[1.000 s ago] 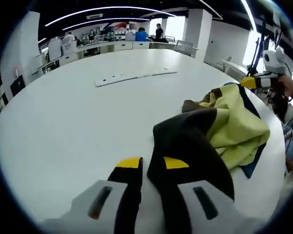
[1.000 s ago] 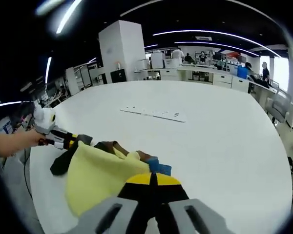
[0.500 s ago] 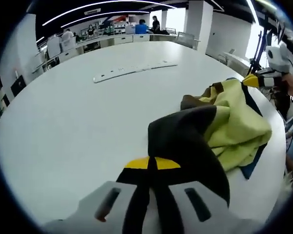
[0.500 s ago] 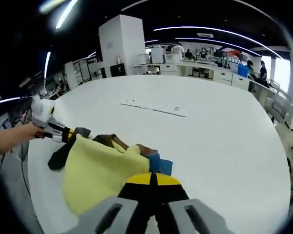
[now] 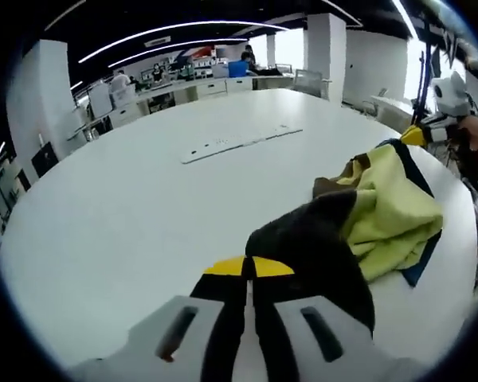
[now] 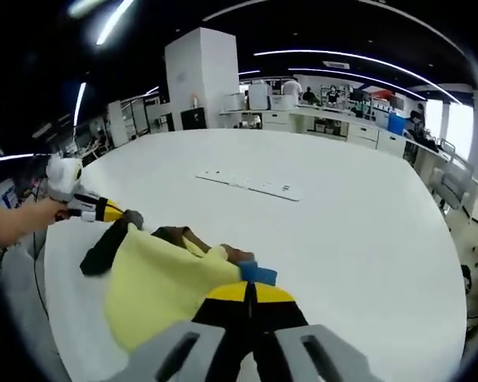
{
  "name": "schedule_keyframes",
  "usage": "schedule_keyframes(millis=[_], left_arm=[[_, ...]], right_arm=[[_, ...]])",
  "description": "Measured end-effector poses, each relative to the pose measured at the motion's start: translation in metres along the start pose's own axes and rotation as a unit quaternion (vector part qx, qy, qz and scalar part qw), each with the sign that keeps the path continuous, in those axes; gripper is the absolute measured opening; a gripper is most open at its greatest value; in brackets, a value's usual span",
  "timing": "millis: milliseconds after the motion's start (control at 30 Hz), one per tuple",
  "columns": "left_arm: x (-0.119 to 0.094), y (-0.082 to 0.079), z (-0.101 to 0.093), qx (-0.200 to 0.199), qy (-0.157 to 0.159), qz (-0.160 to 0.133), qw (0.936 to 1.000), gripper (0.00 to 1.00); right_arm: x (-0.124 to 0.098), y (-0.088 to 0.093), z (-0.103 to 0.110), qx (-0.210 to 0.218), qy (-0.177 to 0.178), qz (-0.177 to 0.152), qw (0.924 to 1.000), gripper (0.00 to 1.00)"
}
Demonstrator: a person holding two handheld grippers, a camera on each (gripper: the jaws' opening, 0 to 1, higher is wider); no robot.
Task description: Fold the garment on the visible template until the final outline fits inside the template.
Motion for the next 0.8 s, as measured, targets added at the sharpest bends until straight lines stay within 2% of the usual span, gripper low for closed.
schedule_keyframes(millis=[133,233,400,533,633,733,800], left_arm=[[-0.017,-0.026,0.015,-0.014,-0.026,-0.042,0.9987,0.00],[-0.023,-0.036,0.024,-0.015,-0.040,-0.050,0.9978,0.00],[-0.028,-0.047,0.035,-0.015,-0.061,-0.070,0.9956,0.00],[-0.024,-0.054,0.043,-0.039,-0.072,-0.077,0.9937,0.00],[-0.018,-0.060,0.049,-0.055,-0.081,-0.082,0.9918,0.00],[-0.010,-0.066,0.057,-0.054,-0.096,-0.087,0.9901,0.00],[-0.002,-0.066,0.063,-0.069,-0.103,-0.087,0.9884,0.00]], right_arm=[[-0.006,-0.009,-0.002,-0.001,0.003,-0.009,1.0000,0.00],[-0.010,-0.021,-0.003,0.011,-0.002,-0.029,0.9995,0.00],[-0.015,-0.035,-0.008,0.005,0.001,-0.038,0.9992,0.00],[-0.015,-0.044,-0.016,0.013,0.007,-0.051,0.9986,0.00],[-0.009,-0.058,-0.021,0.050,0.000,-0.086,0.9950,0.00],[-0.001,-0.061,-0.031,0.049,0.013,-0.081,0.9955,0.00],[0.007,-0.062,-0.036,0.053,0.022,-0.082,0.9950,0.00]])
Point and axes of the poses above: the point that each gripper's makers call its tool centre point, and the gripper's own axes: x roughly forward along the fingers, z roughly to its left, y roughly out of its underside, the point moved 3 cm from there along -x, roughly backward along the fingers, and after that the axes turned 4 degrees about -y, right-handed, at the moved point
